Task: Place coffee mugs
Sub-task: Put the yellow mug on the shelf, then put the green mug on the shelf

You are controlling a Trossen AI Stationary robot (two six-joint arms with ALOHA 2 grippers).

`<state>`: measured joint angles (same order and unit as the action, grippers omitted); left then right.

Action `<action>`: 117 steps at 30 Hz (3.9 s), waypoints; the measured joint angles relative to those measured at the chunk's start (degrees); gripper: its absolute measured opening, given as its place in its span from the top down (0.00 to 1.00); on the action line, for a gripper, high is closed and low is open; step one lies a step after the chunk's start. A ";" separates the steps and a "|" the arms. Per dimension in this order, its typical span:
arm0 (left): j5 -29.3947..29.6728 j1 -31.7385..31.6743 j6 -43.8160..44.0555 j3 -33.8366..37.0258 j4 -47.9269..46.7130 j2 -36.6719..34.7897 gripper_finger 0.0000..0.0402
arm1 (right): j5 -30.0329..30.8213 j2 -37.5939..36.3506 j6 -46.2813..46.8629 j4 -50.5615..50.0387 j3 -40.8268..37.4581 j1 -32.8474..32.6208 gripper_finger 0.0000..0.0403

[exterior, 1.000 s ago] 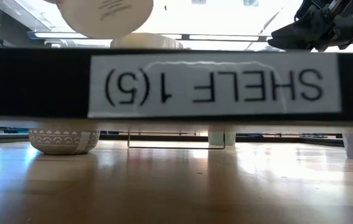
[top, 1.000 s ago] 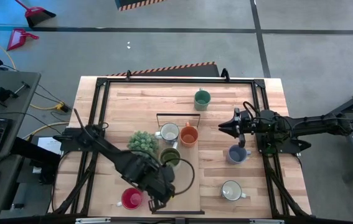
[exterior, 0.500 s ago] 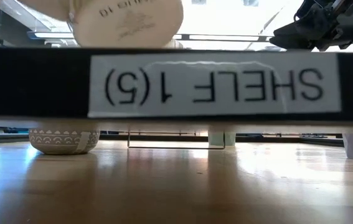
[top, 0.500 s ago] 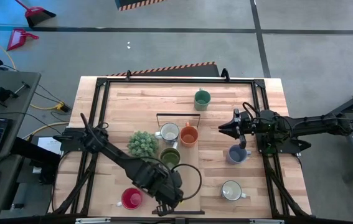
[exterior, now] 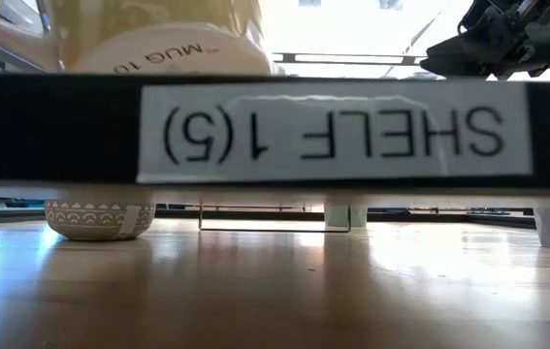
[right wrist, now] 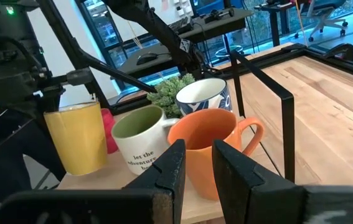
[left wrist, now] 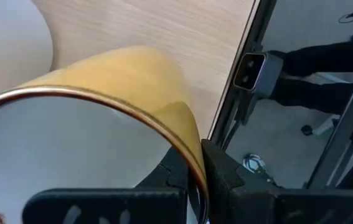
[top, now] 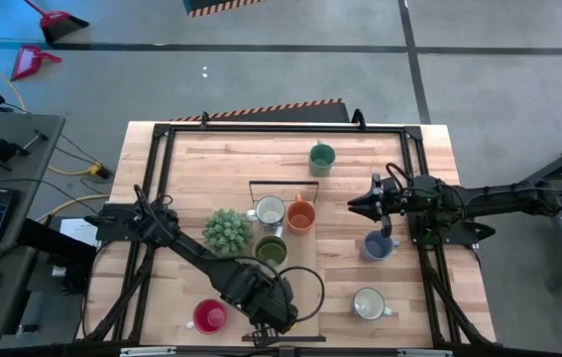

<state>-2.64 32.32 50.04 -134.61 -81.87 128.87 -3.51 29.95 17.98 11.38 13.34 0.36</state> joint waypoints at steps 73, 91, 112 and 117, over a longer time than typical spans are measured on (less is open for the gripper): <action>-2.09 -1.25 3.88 0.02 2.98 2.54 0.82 | -3.10 0.00 0.00 0.04 0.00 -0.02 0.83; -4.73 -2.51 3.63 -0.35 1.43 0.33 0.78 | -3.17 0.00 0.00 0.02 0.00 -0.02 0.83; 20.17 -3.48 -10.02 2.41 -7.96 -14.60 0.78 | -3.43 0.02 -0.30 0.14 -0.02 -0.02 0.83; 27.38 -4.66 -10.89 12.60 -7.91 -23.12 0.78 | 0.16 0.05 -2.56 1.50 -0.02 -0.02 0.83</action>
<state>24.74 27.66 39.15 -122.00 -89.79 105.75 -3.35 30.00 15.42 12.87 13.32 0.34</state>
